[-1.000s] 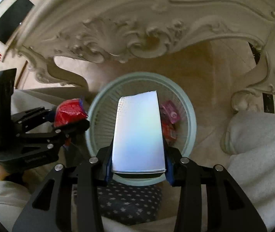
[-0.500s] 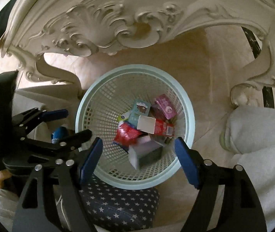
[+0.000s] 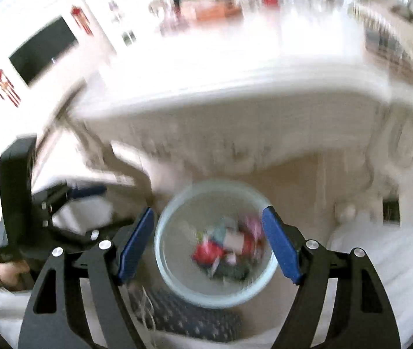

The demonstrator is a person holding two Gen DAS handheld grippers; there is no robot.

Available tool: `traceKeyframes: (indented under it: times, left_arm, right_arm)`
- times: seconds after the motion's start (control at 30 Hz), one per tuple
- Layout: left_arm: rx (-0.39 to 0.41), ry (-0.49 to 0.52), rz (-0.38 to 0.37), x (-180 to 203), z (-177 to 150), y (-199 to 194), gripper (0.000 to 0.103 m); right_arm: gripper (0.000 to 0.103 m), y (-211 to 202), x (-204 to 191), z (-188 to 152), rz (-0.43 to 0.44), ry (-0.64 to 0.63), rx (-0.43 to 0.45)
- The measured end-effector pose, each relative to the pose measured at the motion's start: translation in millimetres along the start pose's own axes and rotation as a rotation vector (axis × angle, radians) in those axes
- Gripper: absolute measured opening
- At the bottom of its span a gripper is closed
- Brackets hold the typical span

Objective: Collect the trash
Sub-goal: 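Move both open tools back over the table toward the remaining items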

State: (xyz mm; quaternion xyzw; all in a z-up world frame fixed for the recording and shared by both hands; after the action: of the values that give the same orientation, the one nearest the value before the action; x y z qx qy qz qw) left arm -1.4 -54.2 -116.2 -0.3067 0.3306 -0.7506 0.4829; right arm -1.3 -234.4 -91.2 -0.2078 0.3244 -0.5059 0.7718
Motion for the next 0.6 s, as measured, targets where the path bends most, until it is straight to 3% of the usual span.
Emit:
traceKeyframes:
  times: [0.1, 0.2, 0.27, 0.4, 0.53, 0.6]
  left_arm:
    - [0.112, 0.021, 0.016, -15.3, 44.0, -27.9, 0.089]
    - [0.222, 0.04, 0.129, -45.7, 100.0, -33.6, 0.089]
    - [0.269, -0.006, 0.18, -72.9, 139.0, -25.0, 0.089]
    - [0.287, -0.104, 0.209, -117.0, 204.8, 5.2, 0.089]
    - [0.287, -0.041, 0.336, -142.8, 254.7, 35.6, 0.089]
    - [0.276, -0.018, 0.354, -153.4, 275.5, 44.6, 0.089]
  right_arm:
    - [0.073, -2.3, 1.9, 42.6, -0.007, -0.058, 0.099]
    - [0.073, 16.3, 7.7, 81.7, -0.05, -0.088, 0.141]
    - [0.073, 30.9, 7.9, 107.8, -0.064, -0.106, 0.175]
    - [0.073, 55.2, 11.7, 145.1, -0.088, -0.063, 0.212]
    - [0.082, 89.0, 10.7, 174.6, -0.13, -0.054, 0.215]
    - [0.082, 111.6, 6.7, 188.3, -0.148, -0.073, 0.19]
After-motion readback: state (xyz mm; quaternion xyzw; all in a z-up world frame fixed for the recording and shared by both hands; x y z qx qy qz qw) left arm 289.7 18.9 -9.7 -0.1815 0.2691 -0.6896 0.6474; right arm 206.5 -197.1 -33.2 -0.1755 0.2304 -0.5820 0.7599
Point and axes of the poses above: each gripper's, at about its wrist camera, not at the fingertips, and y roughly the way its jaws point, x to its right, z to its top, the point moved 3 cm from there along y, roughly the way its jaws point, and after that the axes turned 6 degrees about x, right-handed, at the moved point
